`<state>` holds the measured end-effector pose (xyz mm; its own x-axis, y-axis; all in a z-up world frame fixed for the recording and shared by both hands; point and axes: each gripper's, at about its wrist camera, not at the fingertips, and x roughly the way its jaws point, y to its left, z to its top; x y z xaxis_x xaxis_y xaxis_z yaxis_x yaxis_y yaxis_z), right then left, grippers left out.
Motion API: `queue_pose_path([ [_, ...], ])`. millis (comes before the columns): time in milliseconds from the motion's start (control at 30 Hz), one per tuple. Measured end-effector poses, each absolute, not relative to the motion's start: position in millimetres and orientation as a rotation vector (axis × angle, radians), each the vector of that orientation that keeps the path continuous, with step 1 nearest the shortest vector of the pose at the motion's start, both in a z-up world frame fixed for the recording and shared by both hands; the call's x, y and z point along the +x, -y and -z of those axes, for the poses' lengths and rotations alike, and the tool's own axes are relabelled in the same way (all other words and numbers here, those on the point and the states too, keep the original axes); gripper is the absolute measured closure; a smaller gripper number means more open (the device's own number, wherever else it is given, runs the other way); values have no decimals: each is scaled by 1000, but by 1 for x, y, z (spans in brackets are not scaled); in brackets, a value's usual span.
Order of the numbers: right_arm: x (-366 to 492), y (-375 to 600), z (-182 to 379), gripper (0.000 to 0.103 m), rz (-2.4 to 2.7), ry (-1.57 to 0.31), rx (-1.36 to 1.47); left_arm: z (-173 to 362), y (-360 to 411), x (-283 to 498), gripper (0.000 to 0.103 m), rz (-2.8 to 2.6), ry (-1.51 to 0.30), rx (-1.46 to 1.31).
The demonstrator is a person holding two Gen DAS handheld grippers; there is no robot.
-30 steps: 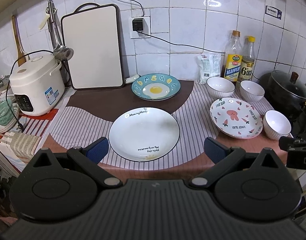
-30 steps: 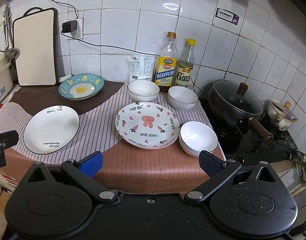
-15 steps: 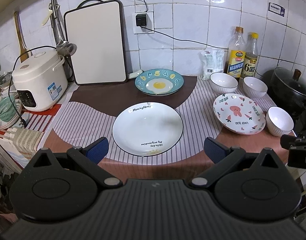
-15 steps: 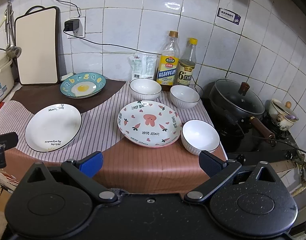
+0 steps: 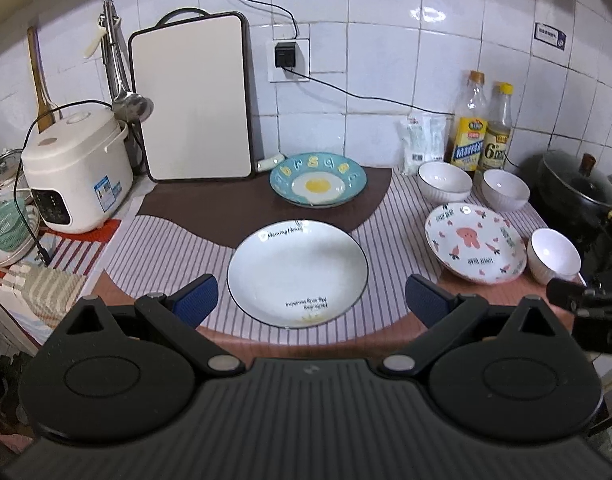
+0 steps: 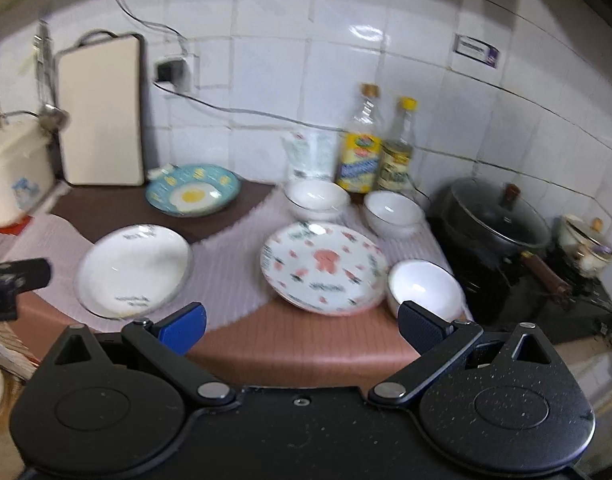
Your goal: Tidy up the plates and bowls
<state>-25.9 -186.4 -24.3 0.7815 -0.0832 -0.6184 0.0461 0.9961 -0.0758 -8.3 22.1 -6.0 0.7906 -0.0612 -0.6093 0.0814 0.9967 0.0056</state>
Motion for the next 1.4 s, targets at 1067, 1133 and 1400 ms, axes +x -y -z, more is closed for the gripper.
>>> queue_pose_path([
  [1067, 116, 108, 171, 6, -312, -567, -10, 140, -139, 154, 9, -28, -887, -167],
  [1133, 127, 110, 182, 6, -292, -592, 23, 150, -138, 160, 16, -18, -887, -148],
  [1400, 146, 116, 207, 21, -293, -711, 118, 181, -134, 180, 40, 22, -920, -154],
])
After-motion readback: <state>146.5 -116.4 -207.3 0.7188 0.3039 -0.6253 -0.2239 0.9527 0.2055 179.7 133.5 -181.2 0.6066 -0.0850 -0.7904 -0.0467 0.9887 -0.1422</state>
